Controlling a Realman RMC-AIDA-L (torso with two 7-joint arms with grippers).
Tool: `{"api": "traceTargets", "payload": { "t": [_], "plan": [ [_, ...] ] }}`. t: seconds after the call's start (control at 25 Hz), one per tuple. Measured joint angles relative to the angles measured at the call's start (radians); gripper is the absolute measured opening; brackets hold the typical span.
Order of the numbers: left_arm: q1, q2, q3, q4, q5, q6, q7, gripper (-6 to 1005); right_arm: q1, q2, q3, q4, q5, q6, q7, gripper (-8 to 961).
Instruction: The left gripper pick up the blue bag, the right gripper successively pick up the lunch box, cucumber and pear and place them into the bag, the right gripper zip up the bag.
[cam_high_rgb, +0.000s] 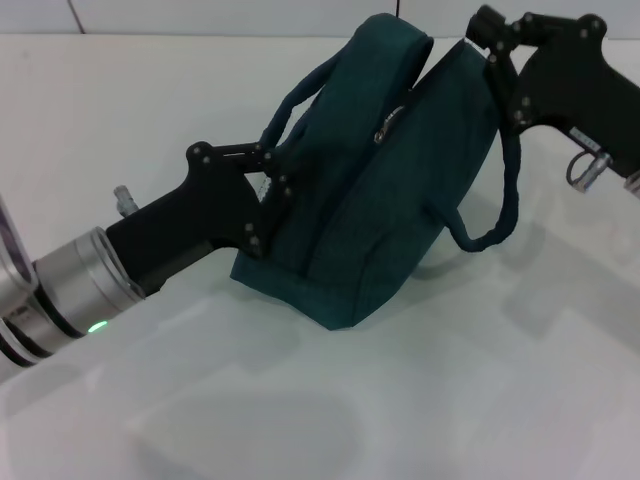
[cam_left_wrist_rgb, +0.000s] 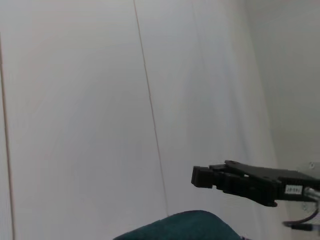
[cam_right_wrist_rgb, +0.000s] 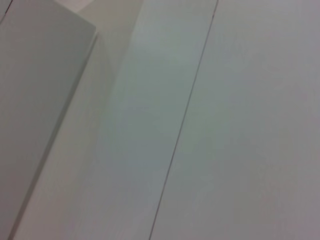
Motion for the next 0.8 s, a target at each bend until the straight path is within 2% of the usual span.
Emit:
{"api": "traceTargets", "payload": {
  "t": [0.2,0.48,0.64,0.8],
  "plan": [
    [-0.013,0.023,0.001,0.001,0.026,0.004,-0.092,62,0.029,-0.006,0.021,0.007,-0.010,0.034,0.041,19],
    [-0.026,0.053,0.000,0.004,0.075,0.006,-0.168,62,0.036,-0.026,0.049,0.015,-0.066,0.077,0.096,31],
    [-0.049,0.094,-0.001,0.005,0.136,0.045,-0.209,63,0.023,-0.025,0.050,-0.016,-0.141,0.075,0.145,35],
    [-0.074,0.125,0.001,0.006,0.161,0.079,-0.232,63,-0.010,-0.023,0.052,-0.084,-0.152,0.081,0.193,40]
  ]
}}
